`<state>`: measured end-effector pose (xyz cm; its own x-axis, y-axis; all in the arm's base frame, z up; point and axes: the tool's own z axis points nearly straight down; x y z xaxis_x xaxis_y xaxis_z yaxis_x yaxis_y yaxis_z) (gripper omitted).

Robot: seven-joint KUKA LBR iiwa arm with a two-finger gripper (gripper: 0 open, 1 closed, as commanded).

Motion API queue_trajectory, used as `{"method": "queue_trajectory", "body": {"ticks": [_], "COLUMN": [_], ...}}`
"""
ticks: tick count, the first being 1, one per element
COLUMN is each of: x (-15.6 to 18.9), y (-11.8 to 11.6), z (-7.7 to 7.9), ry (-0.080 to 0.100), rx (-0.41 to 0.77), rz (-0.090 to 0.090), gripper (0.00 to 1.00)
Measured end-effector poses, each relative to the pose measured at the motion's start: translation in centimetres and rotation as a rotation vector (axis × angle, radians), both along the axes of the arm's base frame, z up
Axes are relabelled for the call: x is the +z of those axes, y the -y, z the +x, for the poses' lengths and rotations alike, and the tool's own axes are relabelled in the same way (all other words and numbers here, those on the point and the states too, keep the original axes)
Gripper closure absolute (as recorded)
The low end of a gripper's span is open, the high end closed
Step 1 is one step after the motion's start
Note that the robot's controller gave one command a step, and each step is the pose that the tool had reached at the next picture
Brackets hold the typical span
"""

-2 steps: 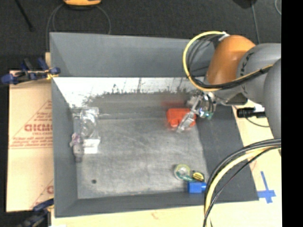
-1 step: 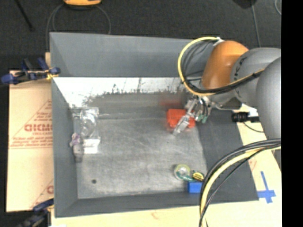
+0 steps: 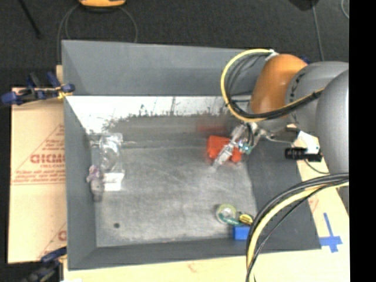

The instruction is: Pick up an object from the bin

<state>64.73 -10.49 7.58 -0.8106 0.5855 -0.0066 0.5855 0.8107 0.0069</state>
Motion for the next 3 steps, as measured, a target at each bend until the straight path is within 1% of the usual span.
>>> {"method": "queue_trajectory", "body": {"ticks": [1, 2, 3], "x": [0.1, 6.6, 7.4], "y": [0.1, 0.3, 0.4], "z": [0.1, 0.4, 0.5], "ry": [0.006, 0.002, -0.003], "rx": [0.002, 0.006, 0.008], "rz": [-0.004, -0.003, -0.003], "gripper": [1.00, 1.00, 1.00]}}
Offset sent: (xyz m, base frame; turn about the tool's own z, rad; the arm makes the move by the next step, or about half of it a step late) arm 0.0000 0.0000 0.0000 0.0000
